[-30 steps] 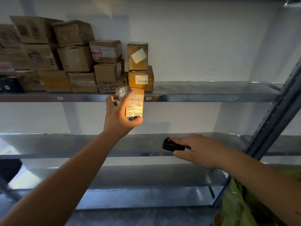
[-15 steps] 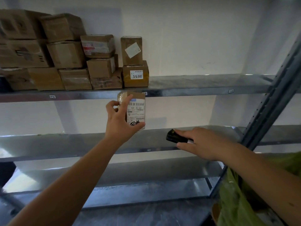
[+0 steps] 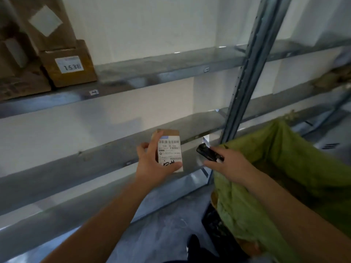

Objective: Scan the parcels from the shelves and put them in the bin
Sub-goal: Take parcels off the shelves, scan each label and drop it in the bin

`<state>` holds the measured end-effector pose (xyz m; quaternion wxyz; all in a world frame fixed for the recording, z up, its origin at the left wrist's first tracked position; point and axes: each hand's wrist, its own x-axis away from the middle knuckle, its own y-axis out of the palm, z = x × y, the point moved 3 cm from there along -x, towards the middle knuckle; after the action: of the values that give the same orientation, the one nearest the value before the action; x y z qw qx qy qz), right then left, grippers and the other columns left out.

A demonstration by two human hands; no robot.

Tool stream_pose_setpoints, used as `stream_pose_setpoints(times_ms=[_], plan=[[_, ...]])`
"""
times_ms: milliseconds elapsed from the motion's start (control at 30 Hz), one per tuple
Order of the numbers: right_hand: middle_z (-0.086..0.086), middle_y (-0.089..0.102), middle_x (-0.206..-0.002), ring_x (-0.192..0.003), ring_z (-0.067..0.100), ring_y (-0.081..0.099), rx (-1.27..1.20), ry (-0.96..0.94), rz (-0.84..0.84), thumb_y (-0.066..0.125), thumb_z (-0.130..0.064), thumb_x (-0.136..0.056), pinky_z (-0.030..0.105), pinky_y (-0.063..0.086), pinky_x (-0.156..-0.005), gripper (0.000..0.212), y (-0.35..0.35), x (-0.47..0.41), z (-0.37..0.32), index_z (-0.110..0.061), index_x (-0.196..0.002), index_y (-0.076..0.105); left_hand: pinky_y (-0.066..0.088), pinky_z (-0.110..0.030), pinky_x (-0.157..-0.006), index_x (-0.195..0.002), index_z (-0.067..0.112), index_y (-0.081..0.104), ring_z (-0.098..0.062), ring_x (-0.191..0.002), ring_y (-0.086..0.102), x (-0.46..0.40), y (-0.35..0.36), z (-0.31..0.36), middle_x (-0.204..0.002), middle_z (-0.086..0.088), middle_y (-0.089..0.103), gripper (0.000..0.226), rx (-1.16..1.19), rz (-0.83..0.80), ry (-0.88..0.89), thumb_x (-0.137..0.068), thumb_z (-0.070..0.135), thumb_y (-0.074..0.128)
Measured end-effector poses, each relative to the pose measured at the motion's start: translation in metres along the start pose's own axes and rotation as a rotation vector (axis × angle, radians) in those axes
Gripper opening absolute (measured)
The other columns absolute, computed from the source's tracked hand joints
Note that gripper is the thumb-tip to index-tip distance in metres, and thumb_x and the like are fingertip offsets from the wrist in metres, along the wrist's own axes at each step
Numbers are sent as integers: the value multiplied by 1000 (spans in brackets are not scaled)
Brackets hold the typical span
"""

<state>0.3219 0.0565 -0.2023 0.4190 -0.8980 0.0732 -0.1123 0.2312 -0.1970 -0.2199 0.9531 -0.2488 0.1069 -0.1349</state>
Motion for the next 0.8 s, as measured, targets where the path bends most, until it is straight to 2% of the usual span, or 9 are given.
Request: stream_pose_setpoints(times_ms=[67, 167, 200, 267, 333, 500, 567, 633, 800], plan=[[-6, 67, -115, -101, 12, 63, -38, 73, 33, 76, -56, -87, 27, 53, -84, 56, -4, 5, 22, -31, -135, 60, 47, -18, -89, -145, 67, 25, -14, -114, 53, -10, 24, 3, -138, 5, 26, 110, 27, -72, -2, -67, 39, 98], [-19, 62, -102, -97, 7, 62, -107, 167, 95, 72, -51, -92, 22, 50, -78, 40, -16, 10, 55, -35, -127, 60, 43, -9, -84, -143, 64, 28, -12, -117, 48, -30, 61, 10, -138, 4, 27, 107, 58, -159, 32, -66, 38, 98], [-20, 60, -105, -97, 6, 60, -105, 196, 110, 70, -50, -93, 21, 47, -79, 47, -20, 11, 65, -35, -135, 56, 45, -12, -87, -145, 61, 32, -12, -119, 48, -38, 74, 14, -139, 3, 30, 106, 66, -191, 52, -65, 39, 98], [-10, 58, -120, -102, 11, 56, -86, 281, 148, 68, -53, -94, 26, 44, -88, 68, -31, 10, 88, -33, -154, 43, 52, -30, -99, -143, 61, 39, -16, -126, 51, -53, 102, 24, -140, 0, 40, 101, 105, -263, 109, -62, 48, 97], [2, 61, -132, -109, 19, 59, -89, 370, 203, 66, -57, -94, 33, 48, -92, 76, -42, 13, 113, -34, -159, 36, 57, -43, -100, -144, 58, 43, -21, -128, 56, -67, 134, 31, -140, -4, 50, 100, 128, -342, 133, -59, 60, 95], [4, 63, -138, -119, 26, 62, -126, 527, 323, 62, -57, -95, 41, 51, -102, 70, -58, 18, 173, -33, -157, 40, 55, -47, -103, -142, 68, 35, -24, -132, 51, -94, 212, 56, -138, -1, 47, 104, 122, -495, 164, -57, 60, 95], [3, 60, -135, -108, 23, 62, -187, 642, 369, 63, -58, -95, 40, 54, -91, 76, -61, 21, 195, -33, -160, 35, 54, -37, -102, -132, 77, 32, -22, -130, 50, -103, 243, 64, -139, -3, 42, 101, 116, -540, 159, -60, 52, 97], [-2, 60, -126, -93, 18, 63, -231, 720, 388, 63, -58, -96, 33, 53, -72, 76, -63, 26, 213, -34, -160, 33, 48, -24, -97, -126, 81, 28, -19, -127, 47, -110, 271, 72, -136, -2, 39, 101, 83, -609, 161, -65, 42, 98], [-7, 61, -112, -79, 12, 63, -243, 844, 409, 62, -61, -96, 32, 55, -62, 75, -68, 36, 242, -33, -160, 35, 34, -26, -109, -148, 58, 30, -10, -125, 35, -124, 334, 78, -151, -2, 30, 105, -26, -813, 123, -69, 39, 96]])
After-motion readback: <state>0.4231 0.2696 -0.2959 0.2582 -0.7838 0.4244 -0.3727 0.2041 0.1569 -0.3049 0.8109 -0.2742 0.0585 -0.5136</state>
